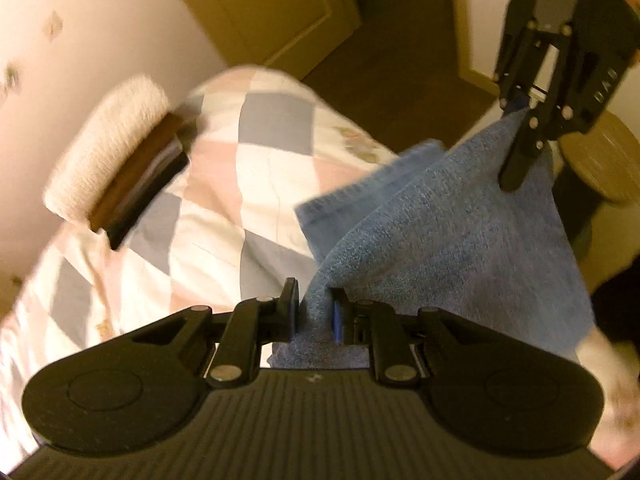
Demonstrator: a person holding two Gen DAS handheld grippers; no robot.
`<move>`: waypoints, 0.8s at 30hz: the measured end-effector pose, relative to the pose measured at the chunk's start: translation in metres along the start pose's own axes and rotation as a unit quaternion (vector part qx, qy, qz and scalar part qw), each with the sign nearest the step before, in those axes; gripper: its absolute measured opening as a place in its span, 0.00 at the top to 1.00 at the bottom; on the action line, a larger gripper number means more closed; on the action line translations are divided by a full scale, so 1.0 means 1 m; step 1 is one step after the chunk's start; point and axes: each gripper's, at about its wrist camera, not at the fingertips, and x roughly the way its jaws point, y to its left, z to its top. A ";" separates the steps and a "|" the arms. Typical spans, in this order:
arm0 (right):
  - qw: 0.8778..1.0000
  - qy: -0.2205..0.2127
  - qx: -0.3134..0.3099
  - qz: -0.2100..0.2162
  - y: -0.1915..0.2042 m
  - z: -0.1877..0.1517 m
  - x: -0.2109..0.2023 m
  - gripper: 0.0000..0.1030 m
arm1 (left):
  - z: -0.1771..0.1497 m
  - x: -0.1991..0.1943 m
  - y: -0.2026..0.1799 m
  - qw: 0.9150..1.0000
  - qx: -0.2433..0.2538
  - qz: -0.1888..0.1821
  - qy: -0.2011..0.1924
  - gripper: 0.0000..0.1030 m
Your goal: Fold clothes
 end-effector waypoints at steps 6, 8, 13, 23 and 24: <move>0.998 0.046 0.044 0.010 -0.082 0.011 0.043 0.86 | 0.010 0.048 0.034 0.986 -0.165 -0.004 0.020 0.68; 0.997 0.052 0.052 0.016 -0.092 0.007 0.052 0.86 | 0.000 0.032 0.040 0.975 -0.223 0.010 0.001 0.66; 0.994 0.054 0.066 0.067 -0.105 0.013 0.055 0.71 | -0.034 -0.004 0.033 0.935 -0.355 0.014 -0.014 0.73; 0.991 0.009 0.090 0.101 -0.115 0.004 0.028 0.87 | -0.055 0.034 -0.018 0.894 -0.442 0.067 0.024 0.77; 0.990 0.008 0.095 0.101 -0.117 0.003 0.028 0.87 | -0.053 0.037 -0.018 0.893 -0.443 0.073 0.020 0.77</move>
